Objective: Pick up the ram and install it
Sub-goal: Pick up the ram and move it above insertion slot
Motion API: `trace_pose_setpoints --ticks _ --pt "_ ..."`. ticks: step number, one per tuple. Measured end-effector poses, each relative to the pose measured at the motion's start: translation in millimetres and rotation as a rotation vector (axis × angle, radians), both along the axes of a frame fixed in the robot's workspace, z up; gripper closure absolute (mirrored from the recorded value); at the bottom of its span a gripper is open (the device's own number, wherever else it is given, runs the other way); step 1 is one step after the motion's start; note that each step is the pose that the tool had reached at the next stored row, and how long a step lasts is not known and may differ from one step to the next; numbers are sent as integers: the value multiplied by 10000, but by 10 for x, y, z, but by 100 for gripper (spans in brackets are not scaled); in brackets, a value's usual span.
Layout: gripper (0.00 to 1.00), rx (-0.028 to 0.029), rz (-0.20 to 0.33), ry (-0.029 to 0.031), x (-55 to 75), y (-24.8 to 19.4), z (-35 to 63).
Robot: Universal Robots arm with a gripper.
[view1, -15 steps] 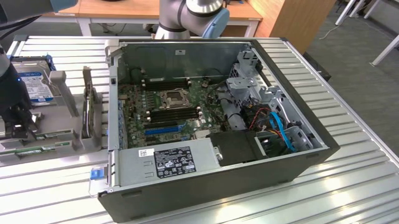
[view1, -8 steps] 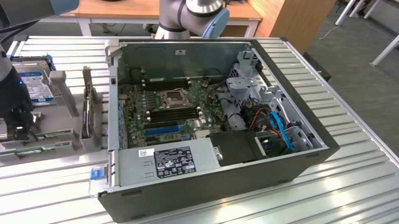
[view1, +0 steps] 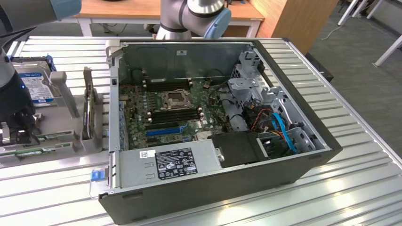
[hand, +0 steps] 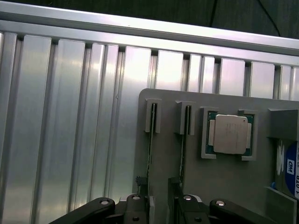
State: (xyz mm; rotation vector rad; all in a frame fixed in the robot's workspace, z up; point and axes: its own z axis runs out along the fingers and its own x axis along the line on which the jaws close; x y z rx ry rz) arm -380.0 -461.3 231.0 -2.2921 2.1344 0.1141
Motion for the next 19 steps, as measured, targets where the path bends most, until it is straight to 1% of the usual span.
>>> trace_pose_setpoints --ticks 12,17,19 --pt "69 -1 0 1 0 0 -94" --pt "69 -1 -1 1 0 -1 -97" --pt "69 2 2 -1 1 -14 -99"
